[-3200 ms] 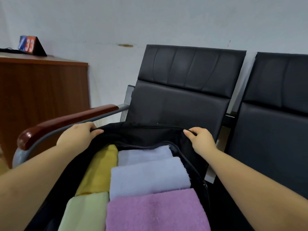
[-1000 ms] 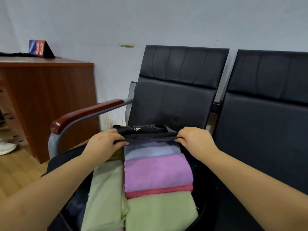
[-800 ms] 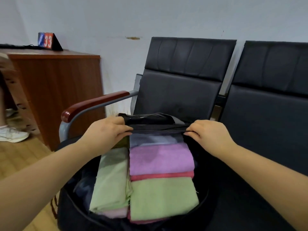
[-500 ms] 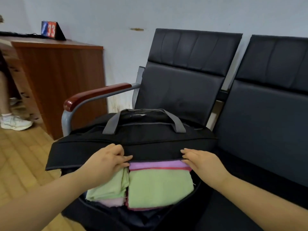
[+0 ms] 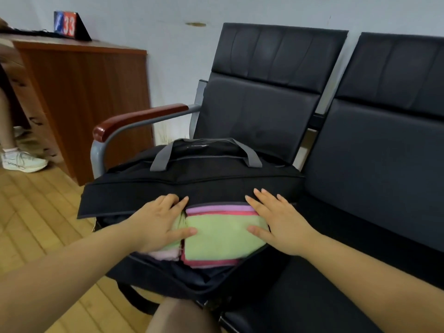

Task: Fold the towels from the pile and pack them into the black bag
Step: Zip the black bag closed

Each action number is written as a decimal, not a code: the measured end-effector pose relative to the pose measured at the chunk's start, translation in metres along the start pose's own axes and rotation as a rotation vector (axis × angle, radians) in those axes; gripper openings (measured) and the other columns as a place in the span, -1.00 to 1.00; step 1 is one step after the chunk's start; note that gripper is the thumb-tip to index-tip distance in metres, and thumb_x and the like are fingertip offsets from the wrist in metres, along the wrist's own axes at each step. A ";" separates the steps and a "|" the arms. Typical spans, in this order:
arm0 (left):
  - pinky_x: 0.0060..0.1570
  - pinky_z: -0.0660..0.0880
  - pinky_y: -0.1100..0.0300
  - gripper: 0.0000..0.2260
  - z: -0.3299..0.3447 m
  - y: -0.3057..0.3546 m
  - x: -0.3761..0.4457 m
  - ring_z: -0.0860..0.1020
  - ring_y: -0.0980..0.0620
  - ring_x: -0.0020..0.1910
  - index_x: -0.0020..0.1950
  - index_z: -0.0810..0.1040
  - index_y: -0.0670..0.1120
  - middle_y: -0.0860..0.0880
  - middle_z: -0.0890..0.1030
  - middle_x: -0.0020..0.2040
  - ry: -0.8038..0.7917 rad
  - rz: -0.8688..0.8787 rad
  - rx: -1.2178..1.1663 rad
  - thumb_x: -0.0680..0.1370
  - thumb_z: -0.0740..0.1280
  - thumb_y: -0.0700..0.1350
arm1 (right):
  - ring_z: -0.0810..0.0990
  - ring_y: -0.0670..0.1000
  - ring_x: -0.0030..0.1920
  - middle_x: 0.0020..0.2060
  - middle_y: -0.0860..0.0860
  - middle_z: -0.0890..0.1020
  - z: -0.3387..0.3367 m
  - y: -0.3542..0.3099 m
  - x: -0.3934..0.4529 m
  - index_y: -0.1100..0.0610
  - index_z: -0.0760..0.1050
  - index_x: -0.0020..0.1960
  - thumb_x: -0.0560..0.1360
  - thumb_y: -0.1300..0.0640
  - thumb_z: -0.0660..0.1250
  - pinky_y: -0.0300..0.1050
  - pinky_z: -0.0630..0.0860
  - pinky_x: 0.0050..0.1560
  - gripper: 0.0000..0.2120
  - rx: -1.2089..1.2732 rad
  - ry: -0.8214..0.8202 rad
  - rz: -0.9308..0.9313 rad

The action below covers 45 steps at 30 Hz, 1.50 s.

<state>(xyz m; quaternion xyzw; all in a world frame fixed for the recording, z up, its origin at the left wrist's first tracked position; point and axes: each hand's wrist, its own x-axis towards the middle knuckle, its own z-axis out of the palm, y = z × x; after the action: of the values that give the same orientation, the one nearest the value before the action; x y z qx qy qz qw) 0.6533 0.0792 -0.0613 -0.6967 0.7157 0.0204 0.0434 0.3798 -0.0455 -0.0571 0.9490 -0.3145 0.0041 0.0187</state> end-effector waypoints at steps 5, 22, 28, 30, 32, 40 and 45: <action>0.37 0.20 0.16 0.07 -0.006 0.009 -0.017 0.33 -0.02 0.40 0.49 0.28 -0.05 -0.03 0.35 0.41 0.324 -0.080 -0.113 0.27 -0.40 0.56 | 0.50 0.10 0.28 0.25 0.08 0.56 0.007 -0.019 -0.019 0.14 0.49 0.31 0.60 -0.28 -0.11 -0.03 0.35 0.34 -0.35 0.027 0.314 -0.194; -0.07 0.29 0.28 -0.75 0.062 0.045 -0.067 0.52 0.13 -0.19 -0.22 0.58 0.07 0.16 0.55 -0.26 0.457 0.378 0.030 0.45 0.20 0.18 | 0.50 -0.12 -0.34 -0.38 -0.15 0.51 0.042 -0.043 -0.050 -0.02 0.52 -0.31 0.56 -0.20 0.03 -0.28 0.47 -0.30 -0.55 -0.083 0.392 -0.441; -0.17 0.34 0.31 -0.56 0.041 -0.005 -0.086 0.42 0.24 -0.32 -0.21 0.50 0.13 0.26 0.43 -0.31 0.577 0.098 -0.129 0.54 -0.03 0.35 | 0.50 -0.14 -0.41 -0.45 -0.16 0.51 0.018 -0.021 -0.059 -0.02 0.51 -0.35 0.62 -0.22 -0.15 -0.28 0.45 -0.37 -0.39 -0.024 0.489 -0.373; -0.15 0.34 0.25 -0.56 0.037 -0.022 -0.092 0.40 0.23 -0.30 -0.24 0.47 0.16 0.26 0.42 -0.32 0.595 0.044 -0.128 0.54 -0.05 0.37 | 0.48 -0.12 -0.42 -0.45 -0.15 0.50 0.013 -0.013 -0.053 0.00 0.49 -0.35 0.62 -0.23 -0.12 -0.28 0.42 -0.35 -0.40 -0.039 0.503 -0.352; -0.12 0.36 0.18 -0.62 0.036 -0.035 -0.097 0.43 0.21 -0.26 -0.24 0.40 0.23 0.24 0.46 -0.32 0.579 -0.002 -0.181 0.52 -0.05 0.40 | 0.46 -0.11 -0.44 -0.46 -0.17 0.46 0.010 -0.005 -0.049 0.02 0.48 -0.35 0.60 -0.25 -0.08 -0.23 0.43 -0.37 -0.42 -0.019 0.481 -0.299; -0.04 0.34 0.15 -0.86 -0.025 -0.054 -0.066 0.44 0.19 -0.14 -0.23 0.49 0.18 0.16 0.54 -0.22 0.635 -0.149 -0.438 0.50 0.38 -0.02 | 0.49 -0.11 -0.30 -0.36 -0.08 0.54 -0.037 0.015 -0.012 0.10 0.49 -0.27 0.49 -0.04 0.38 -0.34 0.35 -0.28 -0.74 0.390 0.390 0.102; 0.00 0.40 0.07 -0.88 -0.042 -0.066 -0.008 0.49 0.02 0.00 -0.14 0.57 0.13 0.10 0.55 -0.12 0.632 -0.403 -0.299 0.51 0.33 0.14 | 0.54 -0.03 -0.23 -0.29 -0.02 0.59 -0.043 0.025 0.038 0.13 0.54 -0.22 0.48 -0.05 0.40 -0.17 0.41 -0.21 -0.75 0.541 0.440 0.352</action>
<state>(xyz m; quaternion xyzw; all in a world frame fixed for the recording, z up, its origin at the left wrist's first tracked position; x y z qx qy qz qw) 0.7180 0.0818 -0.0170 -0.7936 0.5322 -0.0998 -0.2775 0.3954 -0.0862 -0.0130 0.8278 -0.4485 0.2933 -0.1660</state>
